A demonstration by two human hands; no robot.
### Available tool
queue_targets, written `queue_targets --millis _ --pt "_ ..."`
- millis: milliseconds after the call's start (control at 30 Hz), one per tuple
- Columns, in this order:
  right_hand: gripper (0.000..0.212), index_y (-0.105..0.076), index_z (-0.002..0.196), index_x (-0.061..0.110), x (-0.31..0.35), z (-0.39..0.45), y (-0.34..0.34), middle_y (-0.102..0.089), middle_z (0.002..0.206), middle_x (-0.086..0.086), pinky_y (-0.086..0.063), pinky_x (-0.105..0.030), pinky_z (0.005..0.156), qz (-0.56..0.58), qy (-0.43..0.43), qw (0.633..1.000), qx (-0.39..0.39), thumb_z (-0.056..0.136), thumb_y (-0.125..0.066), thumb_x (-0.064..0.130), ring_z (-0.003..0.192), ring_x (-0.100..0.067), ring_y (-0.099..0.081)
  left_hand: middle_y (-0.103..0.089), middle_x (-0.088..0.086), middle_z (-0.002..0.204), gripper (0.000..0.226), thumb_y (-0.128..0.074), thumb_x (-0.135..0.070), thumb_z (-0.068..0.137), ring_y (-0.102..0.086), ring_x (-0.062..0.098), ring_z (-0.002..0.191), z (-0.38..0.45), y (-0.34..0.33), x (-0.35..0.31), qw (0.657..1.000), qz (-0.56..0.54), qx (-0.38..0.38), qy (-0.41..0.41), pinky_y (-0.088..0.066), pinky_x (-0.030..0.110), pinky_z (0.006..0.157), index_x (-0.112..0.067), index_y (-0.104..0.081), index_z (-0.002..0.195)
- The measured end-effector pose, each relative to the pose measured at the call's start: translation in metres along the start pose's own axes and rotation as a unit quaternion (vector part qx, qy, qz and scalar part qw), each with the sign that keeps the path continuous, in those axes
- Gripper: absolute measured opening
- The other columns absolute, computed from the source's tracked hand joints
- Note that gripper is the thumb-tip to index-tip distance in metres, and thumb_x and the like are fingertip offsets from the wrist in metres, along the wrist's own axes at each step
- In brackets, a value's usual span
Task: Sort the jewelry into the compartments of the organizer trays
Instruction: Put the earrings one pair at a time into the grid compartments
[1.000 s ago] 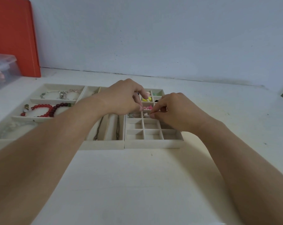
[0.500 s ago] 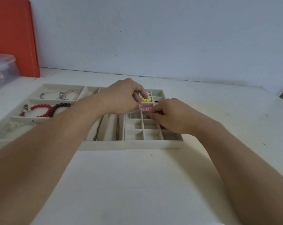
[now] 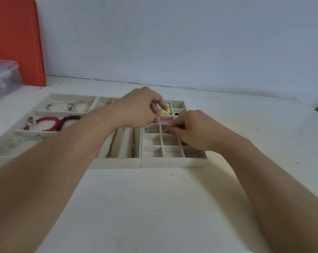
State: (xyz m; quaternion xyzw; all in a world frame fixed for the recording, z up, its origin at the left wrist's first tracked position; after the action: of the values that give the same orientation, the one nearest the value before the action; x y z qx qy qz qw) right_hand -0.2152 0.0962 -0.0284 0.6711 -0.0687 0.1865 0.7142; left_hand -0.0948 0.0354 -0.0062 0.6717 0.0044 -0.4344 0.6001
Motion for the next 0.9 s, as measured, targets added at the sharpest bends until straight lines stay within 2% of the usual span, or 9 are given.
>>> queue_targets --millis 67,167,333,433,500,633,733,800,900 --pt "0.023 -0.078 0.095 0.034 -0.001 -0.001 0.004 -0.069 0.076 -0.001 -0.043 -0.025 0.06 0.02 -0.002 1.0 -0.009 0.096 -0.056 0.028 0.066 -0.014 -0.059 -0.072 -0.016 0.08 0.033 -0.071 -0.006 0.087 -0.061 -0.003 0.073 0.0 0.001 0.0 1.0 -0.001 -0.001 -0.001 -0.049 0.022 0.076 -0.032 -0.072 0.107" --pt "0.023 -0.074 0.081 0.037 -0.006 -0.003 0.011 -0.057 0.054 0.002 -0.035 -0.02 0.049 0.056 -0.02 0.998 -0.023 0.094 -0.057 0.029 0.048 -0.009 -0.045 -0.072 -0.015 0.082 0.033 -0.072 -0.007 0.087 -0.061 -0.003 0.074 0.001 0.001 0.002 1.0 -0.001 -0.004 0.0 -0.049 0.021 0.078 -0.03 -0.072 0.11" --pt "0.021 -0.078 0.089 0.033 -0.002 -0.002 0.005 -0.069 0.071 -0.002 -0.038 -0.021 0.054 0.045 -0.007 0.999 -0.003 0.094 -0.058 0.031 0.057 -0.011 -0.053 -0.072 -0.015 0.082 0.031 -0.072 -0.008 0.087 -0.06 -0.001 0.075 0.002 0.001 0.002 1.0 -0.007 -0.01 0.002 -0.048 0.021 0.075 -0.03 -0.073 0.109" --pt "0.021 -0.077 0.087 0.035 -0.008 -0.004 0.021 -0.057 0.052 0.012 -0.035 -0.017 0.046 0.083 -0.022 0.995 -0.042 0.096 -0.059 0.03 0.046 -0.008 -0.044 -0.073 -0.015 0.084 0.029 -0.071 -0.009 0.087 -0.059 -0.006 0.072 0.002 0.002 0.003 1.0 -0.009 -0.018 -0.001 -0.043 0.016 0.069 -0.03 -0.074 0.108" --pt "0.022 -0.078 0.09 0.03 -0.021 -0.006 0.039 -0.051 0.045 0.014 -0.035 -0.015 0.042 0.114 -0.049 0.987 -0.103 0.097 -0.057 0.026 0.041 -0.006 -0.041 -0.072 -0.015 0.089 0.026 -0.069 -0.012 0.088 -0.059 -0.009 0.074 0.002 0.004 0.004 0.999 -0.01 -0.03 -0.004 -0.041 0.013 0.068 -0.031 -0.074 0.106" --pt "0.02 -0.076 0.094 0.03 -0.053 -0.019 0.082 -0.058 0.061 0.009 -0.035 -0.015 0.045 0.153 -0.096 0.953 -0.245 0.096 -0.057 0.025 0.041 -0.004 -0.043 -0.066 -0.018 0.111 0.02 -0.069 -0.02 0.092 -0.056 -0.002 0.108 0.004 0.015 0.007 0.998 -0.013 -0.069 0.003 -0.038 0.018 0.091 -0.029 -0.072 0.11" --pt "0.017 -0.076 0.095 0.032 -0.065 -0.028 0.106 -0.067 0.076 0.004 -0.041 -0.018 0.056 0.193 -0.094 0.924 -0.317 0.096 -0.06 0.026 0.054 -0.002 -0.049 -0.064 -0.019 0.118 0.024 -0.069 -0.02 0.092 -0.052 0.001 0.12 0.004 0.018 0.019 0.995 -0.022 -0.091 0.014 -0.039 0.026 0.104 -0.031 -0.07 0.114" --pt "0.016 -0.076 0.095 0.031 -0.067 -0.032 0.125 -0.067 0.079 0.003 -0.043 -0.019 0.059 0.211 -0.076 0.917 -0.33 0.095 -0.061 0.026 0.058 -0.003 -0.051 -0.064 -0.019 0.12 0.025 -0.07 -0.022 0.091 -0.053 0.002 0.122 0.003 0.021 0.018 0.995 -0.02 -0.102 0.016 -0.041 0.029 0.107 -0.031 -0.07 0.115" --pt "0.013 -0.075 0.092 0.033 -0.07 -0.027 0.136 -0.062 0.075 0.011 -0.04 -0.009 0.049 0.185 -0.06 0.938 -0.288 0.095 -0.064 0.027 0.053 -0.001 -0.051 -0.065 -0.019 0.12 0.026 -0.07 -0.022 0.091 -0.054 0.001 0.12 0.003 0.027 0.01 0.993 -0.022 -0.116 0.014 -0.041 0.028 0.106 -0.032 -0.069 0.115"
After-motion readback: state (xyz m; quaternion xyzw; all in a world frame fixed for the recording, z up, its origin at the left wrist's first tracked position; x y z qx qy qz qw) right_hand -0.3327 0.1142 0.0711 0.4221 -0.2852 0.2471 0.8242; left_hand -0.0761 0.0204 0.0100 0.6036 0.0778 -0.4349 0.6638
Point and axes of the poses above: each hand's wrist, its own z-axis towards the middle knuckle, its own y-axis out of the back of the hand, x = y × z, the point moved 8 cm from there along z, towards the middle knuckle
